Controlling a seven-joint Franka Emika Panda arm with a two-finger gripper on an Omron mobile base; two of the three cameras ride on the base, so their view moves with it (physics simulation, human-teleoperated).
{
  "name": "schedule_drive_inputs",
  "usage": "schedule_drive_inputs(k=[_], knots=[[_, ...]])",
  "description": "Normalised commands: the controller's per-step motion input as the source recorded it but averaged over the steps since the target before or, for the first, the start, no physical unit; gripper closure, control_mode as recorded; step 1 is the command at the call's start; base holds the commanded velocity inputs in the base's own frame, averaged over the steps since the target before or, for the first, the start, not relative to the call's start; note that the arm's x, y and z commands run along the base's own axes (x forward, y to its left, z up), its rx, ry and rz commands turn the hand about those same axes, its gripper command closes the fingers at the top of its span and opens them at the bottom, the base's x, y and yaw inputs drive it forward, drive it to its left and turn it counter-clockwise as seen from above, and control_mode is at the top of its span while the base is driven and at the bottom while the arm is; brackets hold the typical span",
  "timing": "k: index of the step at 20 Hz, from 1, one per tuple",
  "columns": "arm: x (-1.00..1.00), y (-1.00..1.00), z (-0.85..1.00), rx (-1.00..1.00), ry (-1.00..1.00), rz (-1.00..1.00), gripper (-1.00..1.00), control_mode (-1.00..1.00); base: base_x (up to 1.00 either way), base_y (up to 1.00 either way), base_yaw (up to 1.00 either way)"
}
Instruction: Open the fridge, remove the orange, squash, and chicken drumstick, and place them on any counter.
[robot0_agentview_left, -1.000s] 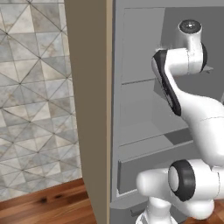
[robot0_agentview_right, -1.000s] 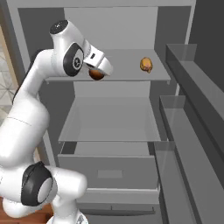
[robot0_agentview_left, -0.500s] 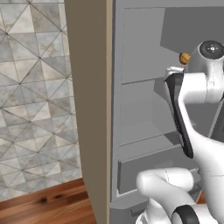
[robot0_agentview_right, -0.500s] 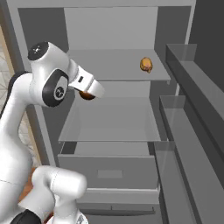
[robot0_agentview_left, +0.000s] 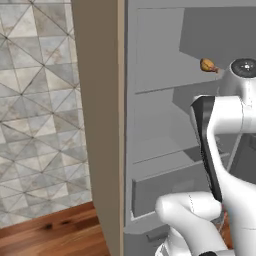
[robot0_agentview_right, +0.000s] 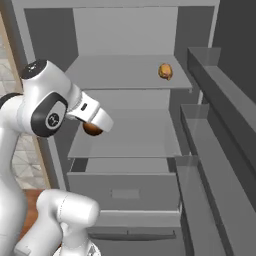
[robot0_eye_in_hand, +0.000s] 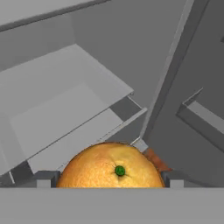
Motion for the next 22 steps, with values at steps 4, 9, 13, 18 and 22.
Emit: schedule_drive_inputs(k=[4, 9, 13, 18, 22], knots=[[0.0, 0.0, 0.0, 0.0, 0.0, 0.0, 1.0, 1.0, -1.0, 0.42, -0.57], [0.0, 0.0, 0.0, 0.0, 0.0, 0.0, 1.0, 1.0, -0.7, 0.42, -0.79], [0.0, 0.0, 0.0, 0.0, 0.0, 0.0, 1.0, 1.0, -0.61, 0.32, -0.84], [0.0, 0.0, 0.0, 0.0, 0.0, 0.0, 1.0, 1.0, -0.72, 0.21, -0.86], [0.0, 0.0, 0.0, 0.0, 0.0, 0.0, 1.0, 1.0, -0.43, 0.0, -0.91]])
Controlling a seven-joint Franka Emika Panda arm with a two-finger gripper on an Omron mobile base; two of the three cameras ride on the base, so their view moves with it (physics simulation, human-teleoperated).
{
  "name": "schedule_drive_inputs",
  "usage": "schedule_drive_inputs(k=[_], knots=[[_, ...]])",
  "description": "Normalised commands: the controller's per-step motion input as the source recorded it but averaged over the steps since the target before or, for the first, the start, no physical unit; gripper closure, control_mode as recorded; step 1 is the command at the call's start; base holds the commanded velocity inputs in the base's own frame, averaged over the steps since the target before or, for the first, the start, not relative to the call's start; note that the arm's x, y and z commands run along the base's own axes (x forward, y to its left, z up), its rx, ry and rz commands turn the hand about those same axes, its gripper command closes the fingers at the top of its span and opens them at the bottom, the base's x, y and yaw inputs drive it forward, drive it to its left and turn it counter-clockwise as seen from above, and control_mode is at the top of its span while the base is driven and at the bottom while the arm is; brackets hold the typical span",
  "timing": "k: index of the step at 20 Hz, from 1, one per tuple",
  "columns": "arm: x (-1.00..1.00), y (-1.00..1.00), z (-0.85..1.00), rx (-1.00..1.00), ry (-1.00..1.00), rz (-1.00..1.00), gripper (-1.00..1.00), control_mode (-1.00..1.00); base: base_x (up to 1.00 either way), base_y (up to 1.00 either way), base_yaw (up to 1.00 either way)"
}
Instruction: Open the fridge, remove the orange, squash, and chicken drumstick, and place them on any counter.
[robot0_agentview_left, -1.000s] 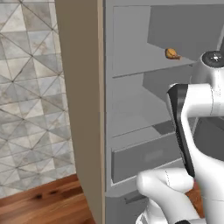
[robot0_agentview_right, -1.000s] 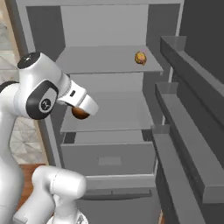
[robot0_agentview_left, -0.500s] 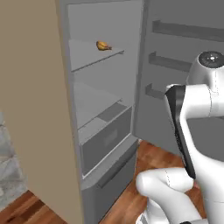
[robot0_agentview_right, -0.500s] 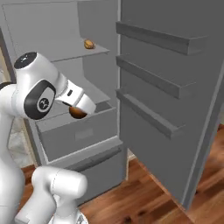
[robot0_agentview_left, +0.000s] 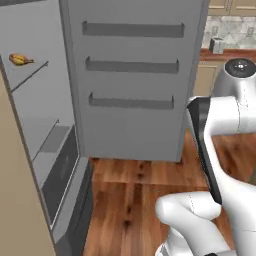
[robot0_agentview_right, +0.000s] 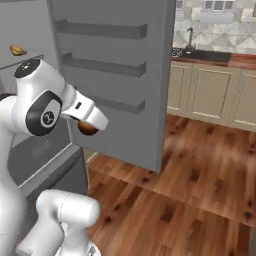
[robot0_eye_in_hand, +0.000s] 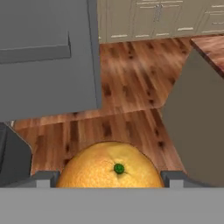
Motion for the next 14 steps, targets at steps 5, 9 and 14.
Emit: schedule_drive_inputs(k=[5, 9, 14], knots=[[0.0, 0.0, 0.0, 0.0, 0.0, 0.0, 1.0, 1.0, -0.19, -0.09, -0.91], [0.0, 0.0, 0.0, 0.0, 0.0, 0.0, 1.0, 1.0, -0.03, -0.4, -0.86], [0.0, 0.0, 0.0, 0.0, 0.0, 0.0, 1.0, 1.0, 0.0, -0.68, -0.81]])
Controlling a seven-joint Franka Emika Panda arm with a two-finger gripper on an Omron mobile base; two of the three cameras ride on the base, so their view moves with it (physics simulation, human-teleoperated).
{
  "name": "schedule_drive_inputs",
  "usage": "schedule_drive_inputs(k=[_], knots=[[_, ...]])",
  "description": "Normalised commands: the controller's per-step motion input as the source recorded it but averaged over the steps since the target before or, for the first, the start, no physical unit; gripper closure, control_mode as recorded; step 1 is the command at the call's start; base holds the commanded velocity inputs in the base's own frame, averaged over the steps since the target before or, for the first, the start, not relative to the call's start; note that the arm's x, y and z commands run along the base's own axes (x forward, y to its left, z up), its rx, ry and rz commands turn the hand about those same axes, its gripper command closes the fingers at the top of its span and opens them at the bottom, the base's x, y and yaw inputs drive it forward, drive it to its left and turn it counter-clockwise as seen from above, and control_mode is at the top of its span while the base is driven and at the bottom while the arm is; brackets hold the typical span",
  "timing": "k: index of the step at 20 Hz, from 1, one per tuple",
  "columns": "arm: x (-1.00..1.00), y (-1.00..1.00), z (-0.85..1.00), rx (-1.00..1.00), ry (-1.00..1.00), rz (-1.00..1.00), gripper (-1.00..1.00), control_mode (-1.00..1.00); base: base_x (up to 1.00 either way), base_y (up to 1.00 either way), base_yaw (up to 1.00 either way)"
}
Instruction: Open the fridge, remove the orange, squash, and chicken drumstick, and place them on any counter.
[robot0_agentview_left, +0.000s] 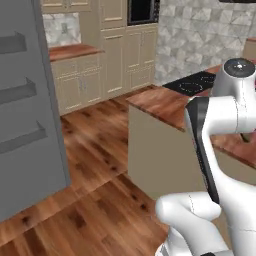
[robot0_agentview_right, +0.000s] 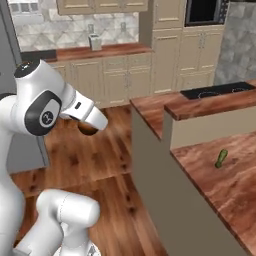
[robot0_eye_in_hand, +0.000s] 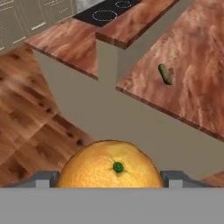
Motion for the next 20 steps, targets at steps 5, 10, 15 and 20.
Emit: schedule_drive_inputs(k=[5, 10, 15, 20], knots=[[0.0, 0.0, 0.0, 0.0, 0.0, 0.0, 1.0, 1.0, 0.05, -0.96, -0.71], [0.0, 0.0, 0.0, 0.0, 0.0, 0.0, 1.0, 1.0, 0.05, -0.97, -0.62], [0.31, -0.05, -0.01, 0.04, 0.01, -0.1, 1.0, -1.0, 0.24, -0.19, -0.24], [1.0, 0.0, -0.3, 0.09, 0.1, -0.05, 1.0, -1.0, 0.0, 0.0, 0.0]])
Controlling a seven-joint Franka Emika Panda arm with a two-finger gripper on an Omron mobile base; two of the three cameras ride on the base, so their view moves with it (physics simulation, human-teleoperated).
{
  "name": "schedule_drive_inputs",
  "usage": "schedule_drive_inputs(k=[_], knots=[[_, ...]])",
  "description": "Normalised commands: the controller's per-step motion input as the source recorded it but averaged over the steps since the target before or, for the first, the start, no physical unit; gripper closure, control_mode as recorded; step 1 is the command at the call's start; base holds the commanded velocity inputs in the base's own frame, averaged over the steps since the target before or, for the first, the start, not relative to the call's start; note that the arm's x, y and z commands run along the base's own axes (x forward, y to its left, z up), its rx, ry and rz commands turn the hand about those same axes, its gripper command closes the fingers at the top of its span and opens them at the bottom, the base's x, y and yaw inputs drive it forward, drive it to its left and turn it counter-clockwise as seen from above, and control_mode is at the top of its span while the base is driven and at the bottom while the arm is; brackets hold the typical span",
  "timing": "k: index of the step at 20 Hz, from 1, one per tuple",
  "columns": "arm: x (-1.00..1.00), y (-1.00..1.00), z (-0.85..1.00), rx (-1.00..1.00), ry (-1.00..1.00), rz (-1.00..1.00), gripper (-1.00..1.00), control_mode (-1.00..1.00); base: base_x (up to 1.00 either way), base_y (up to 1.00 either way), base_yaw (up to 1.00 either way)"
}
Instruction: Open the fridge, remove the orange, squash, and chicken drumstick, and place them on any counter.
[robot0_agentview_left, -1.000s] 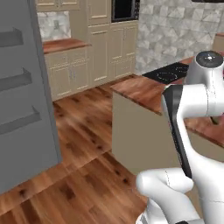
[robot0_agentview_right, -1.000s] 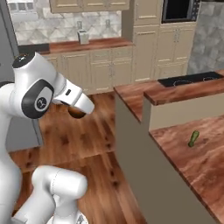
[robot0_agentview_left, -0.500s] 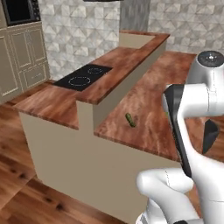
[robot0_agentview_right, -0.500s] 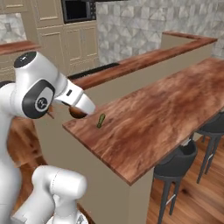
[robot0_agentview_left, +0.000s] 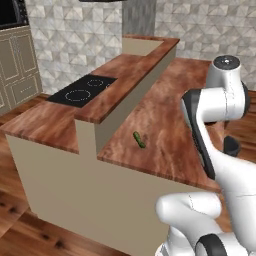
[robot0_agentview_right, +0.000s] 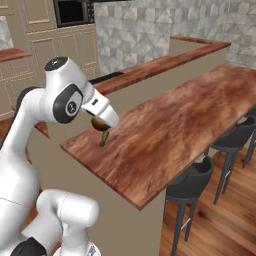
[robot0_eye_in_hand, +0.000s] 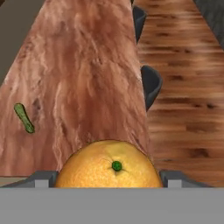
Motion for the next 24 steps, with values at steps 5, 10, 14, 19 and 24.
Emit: schedule_drive_inputs(k=[5, 10, 14, 19, 24], knots=[[1.0, 0.03, -0.9, 0.11, 0.19, 0.0, 1.0, -1.0, 0.0, 0.0, 0.0], [1.0, -0.01, -1.0, 0.14, 0.14, 0.01, 1.0, -1.0, 0.0, 0.0, 0.0], [0.87, -0.01, -0.92, 0.09, 0.0, 0.01, 1.0, -1.0, 0.0, 0.0, 0.0], [0.89, 0.0, -0.81, 0.01, -0.1, 0.0, 1.0, -1.0, 0.0, 0.0, 0.0], [0.96, 0.0, -0.56, 0.0, -0.11, 0.0, 1.0, -1.0, 0.0, 0.0, 0.0]])
